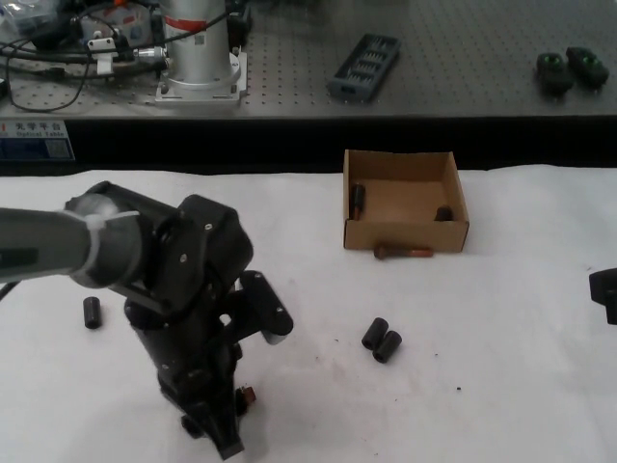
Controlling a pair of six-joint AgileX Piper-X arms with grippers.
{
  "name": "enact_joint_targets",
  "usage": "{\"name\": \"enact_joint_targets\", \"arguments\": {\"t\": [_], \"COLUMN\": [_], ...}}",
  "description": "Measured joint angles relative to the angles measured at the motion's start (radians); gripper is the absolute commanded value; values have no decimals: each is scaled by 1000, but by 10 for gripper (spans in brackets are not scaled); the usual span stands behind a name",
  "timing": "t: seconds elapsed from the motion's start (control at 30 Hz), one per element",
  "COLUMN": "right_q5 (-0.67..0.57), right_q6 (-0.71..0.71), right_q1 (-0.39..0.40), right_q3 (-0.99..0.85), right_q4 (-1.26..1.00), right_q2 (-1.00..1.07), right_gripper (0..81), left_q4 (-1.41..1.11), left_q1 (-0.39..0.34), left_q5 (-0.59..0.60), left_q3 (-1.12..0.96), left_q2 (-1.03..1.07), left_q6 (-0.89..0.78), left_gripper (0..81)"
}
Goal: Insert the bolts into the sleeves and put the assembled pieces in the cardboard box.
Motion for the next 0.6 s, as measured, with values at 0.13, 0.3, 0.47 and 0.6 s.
{"name": "enact_joint_targets", "arguments": {"t": [0.13,0.3,0.47,0.6], "right_q5": [0,-2,-8,-19], "right_q6": [2,2,8,73], "right_q1": [0,0,0,0], "right_q3": [0,0,0,0], "right_q4": [0,0,0,-6], "right_q2": [0,0,0,18], "right_gripper": [303,303,303,303], "left_q4": [15,38,44,40], "left_q1": [-30,-53,-58,-32], "left_q5": [-11,-25,-52,-20], "left_q3": [-29,-56,-58,-58], "left_q2": [22,45,44,36], "left_q6": [4,8,-17,-118], "left_gripper": [393,167,1,6]}}
